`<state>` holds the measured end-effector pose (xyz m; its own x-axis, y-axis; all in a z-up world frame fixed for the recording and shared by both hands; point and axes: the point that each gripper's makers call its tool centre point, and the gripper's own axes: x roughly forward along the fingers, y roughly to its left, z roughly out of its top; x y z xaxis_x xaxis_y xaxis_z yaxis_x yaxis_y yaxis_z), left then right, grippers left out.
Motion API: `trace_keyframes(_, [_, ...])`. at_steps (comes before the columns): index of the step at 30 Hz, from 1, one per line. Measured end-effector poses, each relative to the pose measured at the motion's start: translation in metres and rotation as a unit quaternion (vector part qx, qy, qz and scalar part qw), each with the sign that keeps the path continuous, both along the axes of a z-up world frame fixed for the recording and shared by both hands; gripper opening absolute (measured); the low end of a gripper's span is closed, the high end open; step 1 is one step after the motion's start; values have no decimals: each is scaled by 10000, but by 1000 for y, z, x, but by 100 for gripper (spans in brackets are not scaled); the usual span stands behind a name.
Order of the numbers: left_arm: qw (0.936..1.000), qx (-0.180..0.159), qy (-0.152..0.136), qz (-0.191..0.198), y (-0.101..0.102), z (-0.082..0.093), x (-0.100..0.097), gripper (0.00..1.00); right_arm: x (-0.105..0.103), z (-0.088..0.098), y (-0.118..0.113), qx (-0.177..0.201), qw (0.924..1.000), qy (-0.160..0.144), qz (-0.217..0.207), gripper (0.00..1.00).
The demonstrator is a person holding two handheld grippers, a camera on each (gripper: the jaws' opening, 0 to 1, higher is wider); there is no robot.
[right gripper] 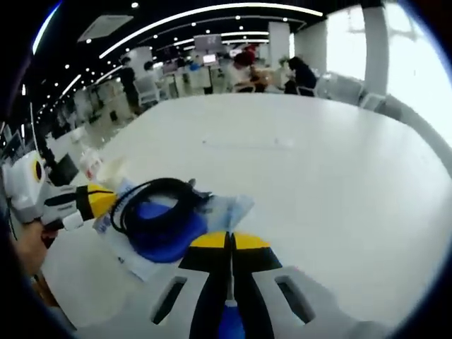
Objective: Arrange the tabletop items into an orderly group along one side of the table until the central work area is clear of visible clutter.
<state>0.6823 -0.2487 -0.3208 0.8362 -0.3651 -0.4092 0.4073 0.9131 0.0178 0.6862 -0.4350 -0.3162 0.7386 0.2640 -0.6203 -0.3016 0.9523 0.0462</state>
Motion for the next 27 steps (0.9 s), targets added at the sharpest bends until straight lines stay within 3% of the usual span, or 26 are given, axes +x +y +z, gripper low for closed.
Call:
trace_keyframes(2, [10000,-14,-7,63,0,-2,3,0,5,-2,0,2,10000,8,15,1])
trace_keyframes(8, [9982,476,-342,153,0,2,15,0,20,-5,2,40,10000,-32,45,1])
trace_keyframes(15, [9986,364,-269,277,-2,-7,26,0,40,-13,-1,127,9999,-54,13,1])
trace_keyframes(27, [9957,586,-426,571,0,-11,44,0,66,-24,4,70,9997,-209,101,1])
